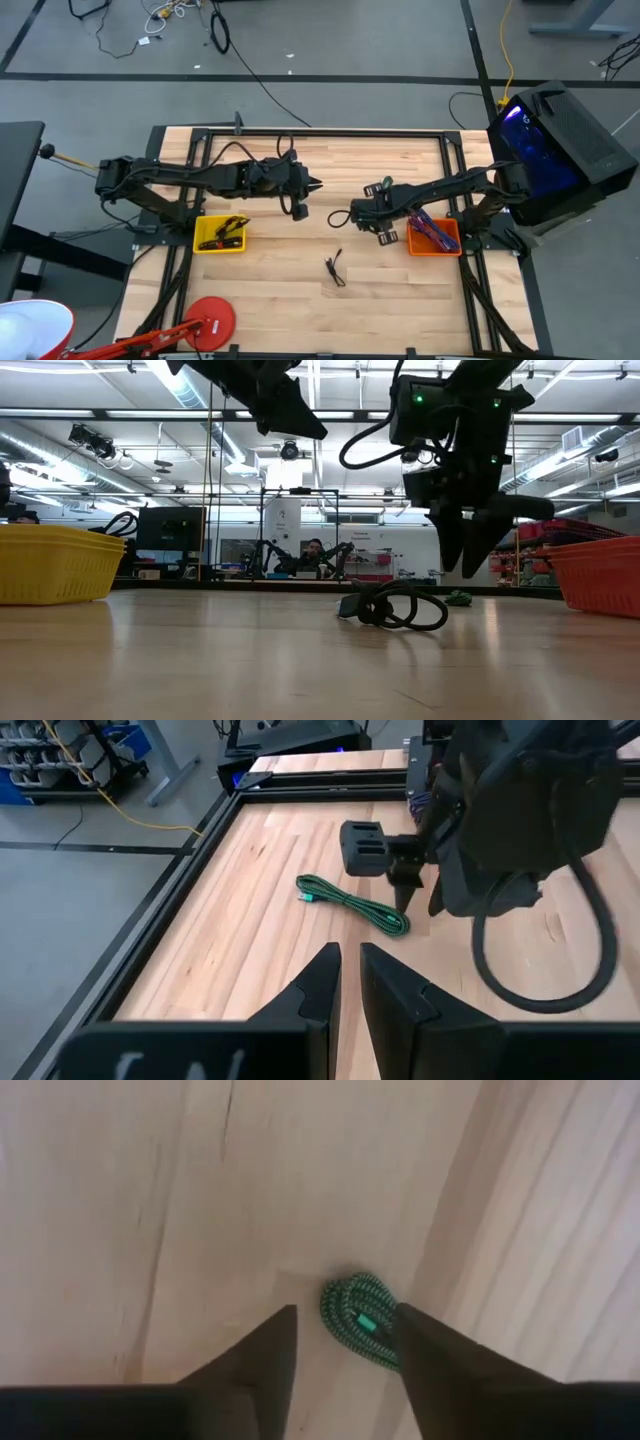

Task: Pick & Place USB Port
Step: Put the green USB cable into the orange bin

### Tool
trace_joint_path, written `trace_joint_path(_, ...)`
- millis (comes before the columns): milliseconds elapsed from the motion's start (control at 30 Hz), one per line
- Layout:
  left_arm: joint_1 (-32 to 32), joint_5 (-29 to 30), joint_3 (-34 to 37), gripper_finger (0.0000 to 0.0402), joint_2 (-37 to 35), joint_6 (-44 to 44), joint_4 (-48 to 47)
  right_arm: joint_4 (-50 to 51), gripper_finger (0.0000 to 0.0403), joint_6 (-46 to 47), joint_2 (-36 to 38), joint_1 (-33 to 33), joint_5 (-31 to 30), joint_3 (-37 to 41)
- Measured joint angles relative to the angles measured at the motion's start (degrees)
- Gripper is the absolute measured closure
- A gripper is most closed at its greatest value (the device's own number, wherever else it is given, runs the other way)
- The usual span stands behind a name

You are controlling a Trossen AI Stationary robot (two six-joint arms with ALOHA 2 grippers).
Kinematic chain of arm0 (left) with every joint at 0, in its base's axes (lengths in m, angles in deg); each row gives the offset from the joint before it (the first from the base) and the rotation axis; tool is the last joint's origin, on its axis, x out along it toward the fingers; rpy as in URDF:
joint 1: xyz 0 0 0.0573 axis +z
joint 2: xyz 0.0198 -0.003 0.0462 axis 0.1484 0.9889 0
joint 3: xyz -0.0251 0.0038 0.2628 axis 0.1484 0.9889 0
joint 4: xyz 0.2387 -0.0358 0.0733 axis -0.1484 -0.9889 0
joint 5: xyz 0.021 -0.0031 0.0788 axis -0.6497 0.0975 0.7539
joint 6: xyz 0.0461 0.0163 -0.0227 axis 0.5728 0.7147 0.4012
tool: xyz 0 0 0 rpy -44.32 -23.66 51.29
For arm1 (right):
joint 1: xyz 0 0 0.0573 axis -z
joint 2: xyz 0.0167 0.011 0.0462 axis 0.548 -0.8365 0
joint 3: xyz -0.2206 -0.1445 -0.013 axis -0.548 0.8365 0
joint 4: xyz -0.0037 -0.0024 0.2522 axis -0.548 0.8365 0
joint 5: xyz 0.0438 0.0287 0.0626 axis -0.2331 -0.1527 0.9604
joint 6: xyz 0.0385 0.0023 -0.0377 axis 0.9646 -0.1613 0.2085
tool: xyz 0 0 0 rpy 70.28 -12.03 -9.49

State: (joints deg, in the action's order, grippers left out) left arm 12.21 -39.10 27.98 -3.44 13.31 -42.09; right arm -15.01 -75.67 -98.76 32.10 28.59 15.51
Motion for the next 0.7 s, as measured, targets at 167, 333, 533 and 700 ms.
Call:
trace_joint_path(167,0.00,0.00,0.00,0.0353,0.00,0.00,0.00,-3.14,0.0204,0.07,0.00,0.33,-0.03,3.10)
trace_joint_path(333,0.00,-0.02,0.00,0.0353,0.00,0.00,0.02,-5.30,0.0201,0.78,-0.02,0.38,-1.36,4.97)
trace_joint_path(533,0.00,0.00,0.00,0.0353,0.00,-0.02,0.04,-9.34,0.0208,0.19,-0.02,1.32,-0.11,7.45)
trace_joint_path(700,0.00,0.00,0.00,0.0353,0.00,-0.02,0.04,-9.87,0.0217,0.34,-0.02,2.71,-0.03,8.29)
